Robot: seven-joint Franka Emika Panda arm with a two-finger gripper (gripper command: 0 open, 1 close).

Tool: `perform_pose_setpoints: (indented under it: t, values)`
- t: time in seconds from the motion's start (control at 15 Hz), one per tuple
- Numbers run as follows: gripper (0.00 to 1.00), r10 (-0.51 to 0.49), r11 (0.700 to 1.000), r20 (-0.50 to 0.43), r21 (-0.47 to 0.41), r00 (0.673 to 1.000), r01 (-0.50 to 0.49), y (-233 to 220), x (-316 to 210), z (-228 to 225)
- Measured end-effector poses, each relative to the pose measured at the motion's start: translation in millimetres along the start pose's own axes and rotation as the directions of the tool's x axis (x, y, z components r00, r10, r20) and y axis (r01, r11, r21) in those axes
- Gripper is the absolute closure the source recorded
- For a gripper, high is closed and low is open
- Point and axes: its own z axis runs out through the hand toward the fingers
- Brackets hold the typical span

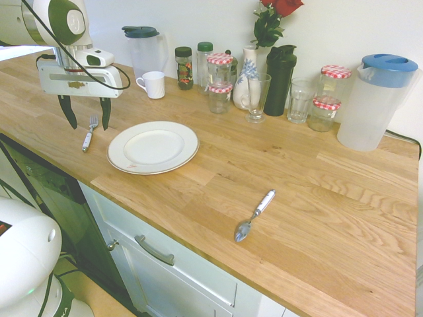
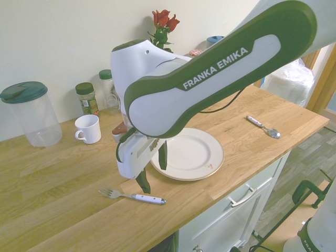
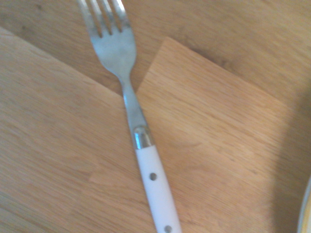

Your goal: Put the fork into the plate

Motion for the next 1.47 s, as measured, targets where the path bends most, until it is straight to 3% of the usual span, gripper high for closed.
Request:
perform_pose_setpoints:
  t: [0.47,0.53,0.8,1.47]
  values:
    - [0.00,-0.017,0.999,0.059,-0.028,0.998,0.019,-13.9,9.7,37.9]
    - [1.00,-0.026,0.999,0.051,-0.031,0.998,0.027,-16.0,8.8,39.9]
    - [1.00,-0.057,0.998,-0.017,-0.029,0.998,0.056,-19.7,5.6,50.0]
    - [1.00,-0.071,0.997,-0.047,-0.034,0.996,0.070,-28.5,-7.2,51.3]
